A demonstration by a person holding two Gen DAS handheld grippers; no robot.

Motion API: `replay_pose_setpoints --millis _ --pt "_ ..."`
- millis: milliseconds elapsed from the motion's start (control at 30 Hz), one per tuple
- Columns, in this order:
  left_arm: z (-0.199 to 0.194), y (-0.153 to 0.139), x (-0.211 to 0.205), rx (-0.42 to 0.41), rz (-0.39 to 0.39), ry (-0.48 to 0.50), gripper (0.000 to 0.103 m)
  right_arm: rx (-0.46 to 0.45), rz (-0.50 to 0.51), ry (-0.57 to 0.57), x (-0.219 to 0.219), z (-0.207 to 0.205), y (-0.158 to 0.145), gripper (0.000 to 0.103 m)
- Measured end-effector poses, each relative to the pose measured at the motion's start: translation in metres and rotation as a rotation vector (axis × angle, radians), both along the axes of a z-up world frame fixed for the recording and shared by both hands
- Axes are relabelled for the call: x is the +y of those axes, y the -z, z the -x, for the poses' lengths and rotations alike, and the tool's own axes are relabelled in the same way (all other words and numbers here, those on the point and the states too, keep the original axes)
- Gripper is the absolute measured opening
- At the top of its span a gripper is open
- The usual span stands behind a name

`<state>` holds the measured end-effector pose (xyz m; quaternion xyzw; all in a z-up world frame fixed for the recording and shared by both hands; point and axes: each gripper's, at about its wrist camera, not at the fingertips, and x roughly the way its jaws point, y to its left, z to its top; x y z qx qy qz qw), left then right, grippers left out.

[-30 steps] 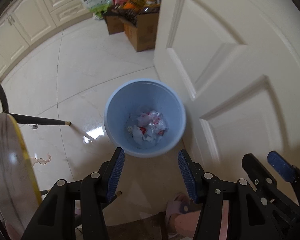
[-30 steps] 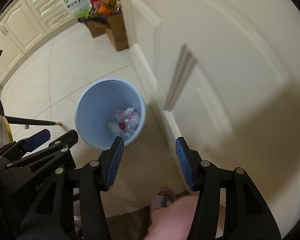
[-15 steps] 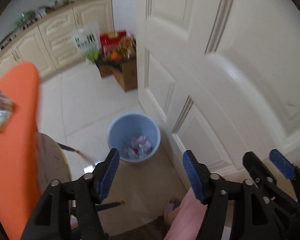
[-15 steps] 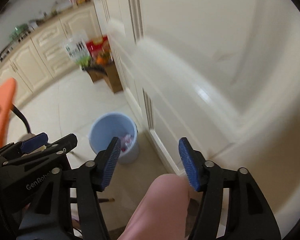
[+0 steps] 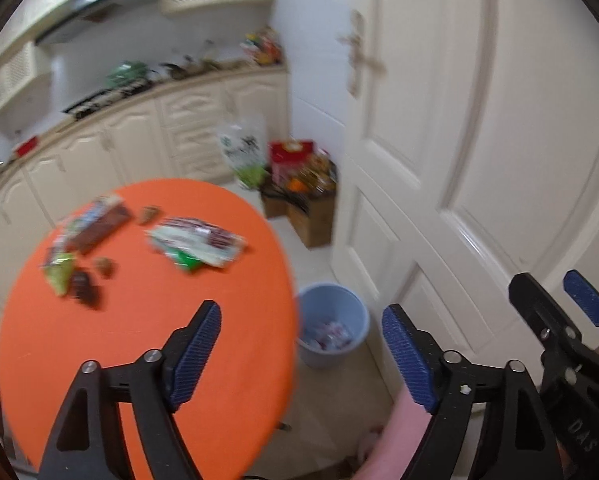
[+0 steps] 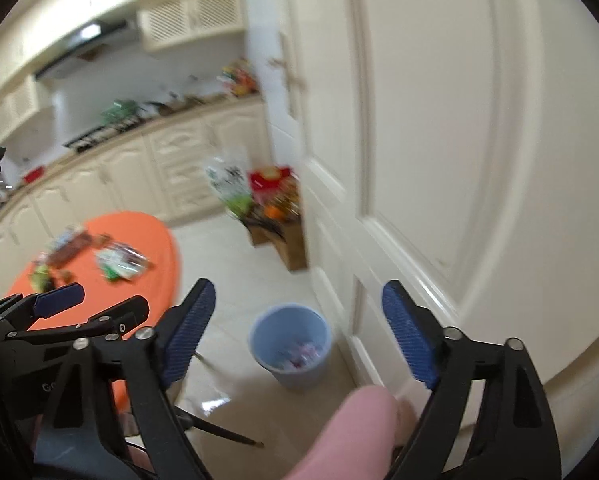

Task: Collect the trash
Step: 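Move both open tools back to the table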

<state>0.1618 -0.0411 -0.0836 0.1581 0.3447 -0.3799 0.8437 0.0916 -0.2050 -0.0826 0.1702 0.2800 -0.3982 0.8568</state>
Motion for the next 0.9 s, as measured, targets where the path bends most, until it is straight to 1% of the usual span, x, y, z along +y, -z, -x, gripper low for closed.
replay_pose_setpoints --millis 100,167,267,300,333,400,500,567,633,733,833,900 --pt "0.000 -0.013 0.046 -0.022 0.025 -0.078 0.086 -0.036 0.018 -0.028 0.019 -0.013 -0.013 0.091" --pt "0.000 -0.018 0.070 -0.027 0.042 -0.118 0.088 -0.060 0.030 -0.074 0.031 -0.024 -0.020 0.091" --pt "0.005 -0.026 0.104 -0.054 0.061 -0.200 0.092 -0.062 0.050 -0.150 0.047 -0.048 -0.024 0.093" --pt "0.007 -0.025 0.104 -0.060 0.063 -0.225 0.092 -0.064 0.052 -0.169 0.051 -0.054 -0.024 0.094" --pt "0.008 -0.027 0.116 -0.063 0.067 -0.252 0.093 -0.065 0.052 -0.195 0.056 -0.063 -0.025 0.094" --pt "0.008 -0.026 0.121 -0.057 0.069 -0.284 0.094 -0.060 0.049 -0.226 0.063 -0.071 -0.023 0.094" --pt "0.008 -0.023 0.141 -0.038 0.057 -0.340 0.094 -0.049 0.032 -0.267 0.071 -0.091 -0.017 0.094" --pt "0.003 -0.020 0.149 -0.021 0.057 -0.365 0.094 -0.030 0.021 -0.306 0.077 -0.108 -0.012 0.095" --pt "-0.002 -0.014 0.154 -0.010 0.042 -0.392 0.095 -0.011 0.015 -0.327 0.079 -0.119 -0.007 0.095" --pt "-0.015 -0.007 0.158 0.000 0.007 -0.439 0.095 0.025 -0.009 -0.359 0.081 -0.142 0.005 0.095" --pt "-0.035 0.001 0.156 0.032 -0.015 -0.469 0.095 0.067 -0.032 -0.384 0.077 -0.170 0.021 0.095" --pt "-0.050 0.004 0.147 0.054 -0.030 -0.481 0.095 0.099 -0.039 -0.397 0.072 -0.187 0.032 0.095"
